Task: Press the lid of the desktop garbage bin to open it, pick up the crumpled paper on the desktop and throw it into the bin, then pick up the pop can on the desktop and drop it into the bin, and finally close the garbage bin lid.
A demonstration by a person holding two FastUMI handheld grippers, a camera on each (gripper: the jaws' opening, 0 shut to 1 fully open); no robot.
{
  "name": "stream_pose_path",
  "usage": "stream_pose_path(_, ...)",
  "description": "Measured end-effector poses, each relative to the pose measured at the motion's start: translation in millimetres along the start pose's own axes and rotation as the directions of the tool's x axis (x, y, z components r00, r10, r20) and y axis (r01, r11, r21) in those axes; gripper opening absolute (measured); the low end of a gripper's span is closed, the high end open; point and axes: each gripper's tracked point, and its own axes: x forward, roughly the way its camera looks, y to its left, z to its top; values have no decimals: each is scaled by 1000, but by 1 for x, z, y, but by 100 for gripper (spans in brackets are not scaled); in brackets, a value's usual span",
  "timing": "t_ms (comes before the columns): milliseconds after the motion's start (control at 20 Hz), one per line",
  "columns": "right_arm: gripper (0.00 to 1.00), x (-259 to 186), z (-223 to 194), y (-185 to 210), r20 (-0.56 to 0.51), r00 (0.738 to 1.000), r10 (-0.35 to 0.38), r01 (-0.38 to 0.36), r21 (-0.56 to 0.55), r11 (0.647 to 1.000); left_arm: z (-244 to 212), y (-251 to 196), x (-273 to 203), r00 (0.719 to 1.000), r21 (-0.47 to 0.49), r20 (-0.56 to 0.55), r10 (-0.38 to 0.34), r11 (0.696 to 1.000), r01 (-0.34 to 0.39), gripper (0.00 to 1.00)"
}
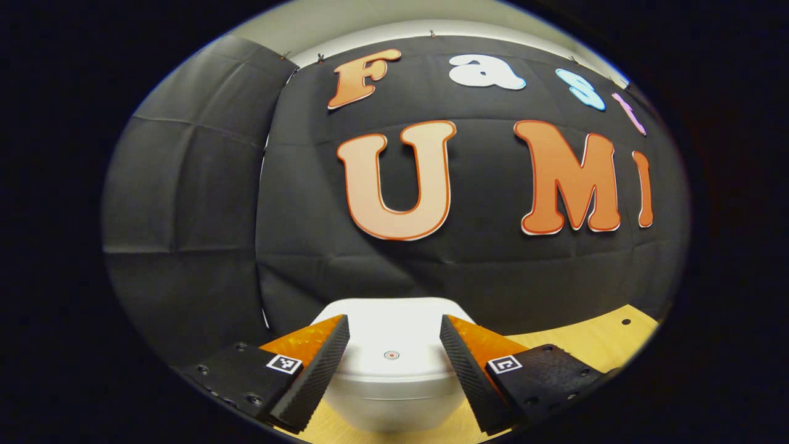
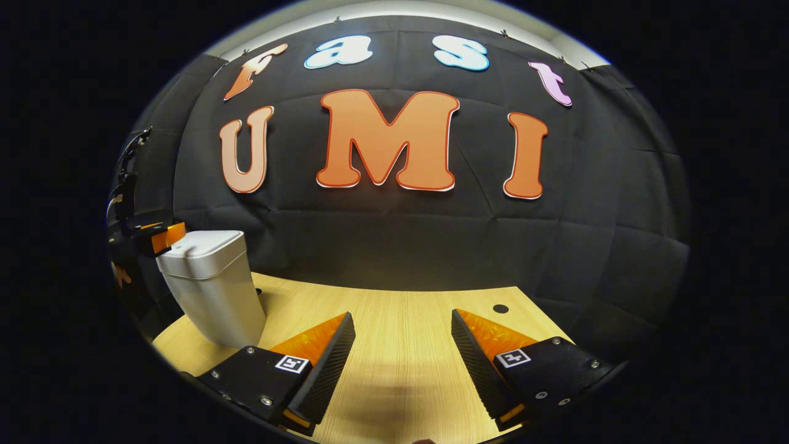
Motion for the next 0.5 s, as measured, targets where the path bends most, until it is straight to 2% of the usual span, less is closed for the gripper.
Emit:
stream_pose_path(200,94,-6,21,-9,51,999,-4,3,18,1000,27,-43,-36,997,-68,40,-61,996,63,93)
stream_pose_path(500,94,-11,52,-29,124,992,-26,19,54,998,46,-126,-85,981,-70,70,-182,980,187,94)
